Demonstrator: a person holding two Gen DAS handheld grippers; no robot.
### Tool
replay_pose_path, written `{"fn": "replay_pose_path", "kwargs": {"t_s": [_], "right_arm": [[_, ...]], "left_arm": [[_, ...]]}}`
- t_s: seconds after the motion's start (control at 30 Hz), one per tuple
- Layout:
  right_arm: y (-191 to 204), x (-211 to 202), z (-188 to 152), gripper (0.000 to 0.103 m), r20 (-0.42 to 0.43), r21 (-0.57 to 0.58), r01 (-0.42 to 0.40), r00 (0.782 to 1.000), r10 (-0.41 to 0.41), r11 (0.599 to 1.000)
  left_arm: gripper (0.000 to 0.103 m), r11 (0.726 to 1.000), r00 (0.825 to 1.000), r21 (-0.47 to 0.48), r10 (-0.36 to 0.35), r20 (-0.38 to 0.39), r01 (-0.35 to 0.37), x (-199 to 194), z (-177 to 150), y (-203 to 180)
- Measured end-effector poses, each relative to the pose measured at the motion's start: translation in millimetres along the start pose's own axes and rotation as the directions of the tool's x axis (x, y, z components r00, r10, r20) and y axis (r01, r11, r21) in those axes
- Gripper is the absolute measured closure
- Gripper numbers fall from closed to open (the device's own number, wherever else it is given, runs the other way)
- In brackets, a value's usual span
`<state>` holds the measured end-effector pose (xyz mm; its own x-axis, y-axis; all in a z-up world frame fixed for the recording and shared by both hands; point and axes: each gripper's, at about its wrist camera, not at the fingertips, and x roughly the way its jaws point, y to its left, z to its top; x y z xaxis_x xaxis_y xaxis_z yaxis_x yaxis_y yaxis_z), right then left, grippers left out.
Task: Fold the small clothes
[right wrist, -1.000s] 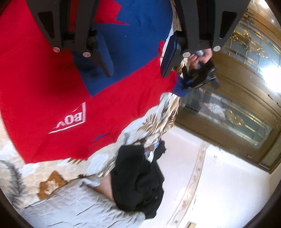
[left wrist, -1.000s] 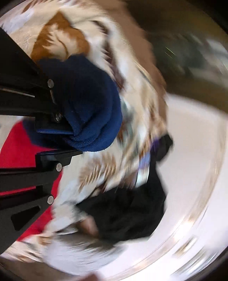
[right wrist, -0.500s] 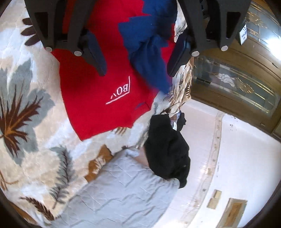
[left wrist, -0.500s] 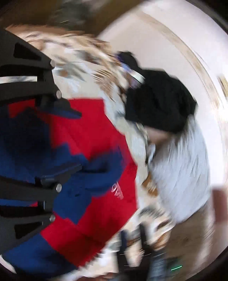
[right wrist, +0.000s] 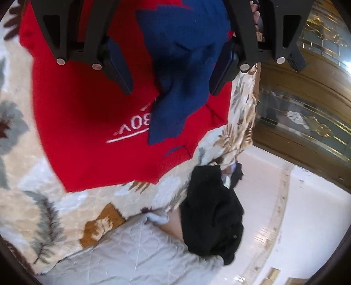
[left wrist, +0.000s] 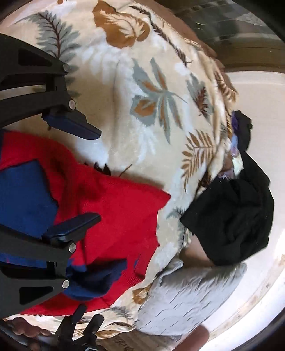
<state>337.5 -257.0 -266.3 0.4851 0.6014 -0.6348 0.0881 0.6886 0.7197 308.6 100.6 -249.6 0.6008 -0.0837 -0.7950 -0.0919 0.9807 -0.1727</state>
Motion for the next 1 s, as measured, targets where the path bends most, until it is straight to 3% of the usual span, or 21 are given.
{"fn": "replay_pose_path", "kwargs": {"t_s": [0.1,0.23,0.3,0.33,0.47,0.53,0.6,0.63,0.73,0.83,0.87,0.9,0.93,1.0], "right_arm": [[14,32,16,0.024,-0.054,-0.023,0.061,0.997,-0.063,0.998],[36,71,20,0.029,-0.108,-0.073,0.125,0.985,-0.132,0.989],[54,76,16,0.082,-0.114,-0.142,0.142,0.981,-0.159,0.980],[65,72,13,0.086,-0.108,-0.172,0.113,0.985,-0.132,0.979],[106,8,-2,0.093,0.067,-0.320,0.017,0.998,0.005,0.947],[112,-44,-14,0.093,0.158,-0.380,-0.092,0.974,0.162,0.921],[103,-84,-25,0.093,0.230,-0.429,-0.096,0.950,0.211,0.898],[97,-94,-27,0.093,0.246,-0.431,-0.069,0.950,0.190,0.900],[65,-100,-30,0.088,0.213,-0.354,0.032,0.976,0.047,0.935],[35,-84,-26,0.077,0.098,-0.190,0.006,0.995,0.013,0.982],[30,-76,-26,0.065,0.064,-0.149,0.002,0.998,0.007,0.989],[28,-70,-26,0.039,0.047,-0.130,0.009,0.999,-0.003,0.992],[29,-60,-25,0.027,0.037,-0.123,0.023,0.999,-0.018,0.992],[41,-40,-20,0.021,0.033,-0.163,0.041,0.999,-0.036,0.986]], "left_arm": [[0.033,0.997,0.997,0.020,0.070,-0.023,-0.069,7,-1,2],[0.033,0.998,0.992,0.028,0.062,-0.107,-0.059,25,-5,8],[0.033,0.998,0.991,0.018,0.058,-0.119,-0.056,27,-6,10],[0.033,0.998,0.992,0.021,0.058,-0.115,-0.056,25,-6,11],[0.033,0.996,0.993,0.042,0.076,-0.085,-0.072,16,-6,10],[0.033,0.997,0.993,0.038,0.072,-0.091,-0.069,15,-7,11],[0.033,0.997,0.992,0.040,0.074,-0.098,-0.070,14,-9,11],[0.033,0.996,0.992,0.044,0.077,-0.098,-0.073,14,-10,10],[0.033,0.996,0.995,0.061,0.063,-0.080,-0.059,9,-11,0],[0.033,0.997,1.000,0.077,-0.003,-0.026,0.005,-6,-8,-15],[0.033,0.996,1.000,0.088,-0.009,-0.011,0.010,-10,-7,-20],[0.033,0.995,1.000,0.098,-0.002,-0.004,0.003,-11,-6,-24],[0.033,0.994,1.000,0.111,0.018,-0.005,-0.018,-9,-7,-27],[0.033,0.988,0.997,0.142,0.064,-0.049,-0.057,3,-10,-31]]}}
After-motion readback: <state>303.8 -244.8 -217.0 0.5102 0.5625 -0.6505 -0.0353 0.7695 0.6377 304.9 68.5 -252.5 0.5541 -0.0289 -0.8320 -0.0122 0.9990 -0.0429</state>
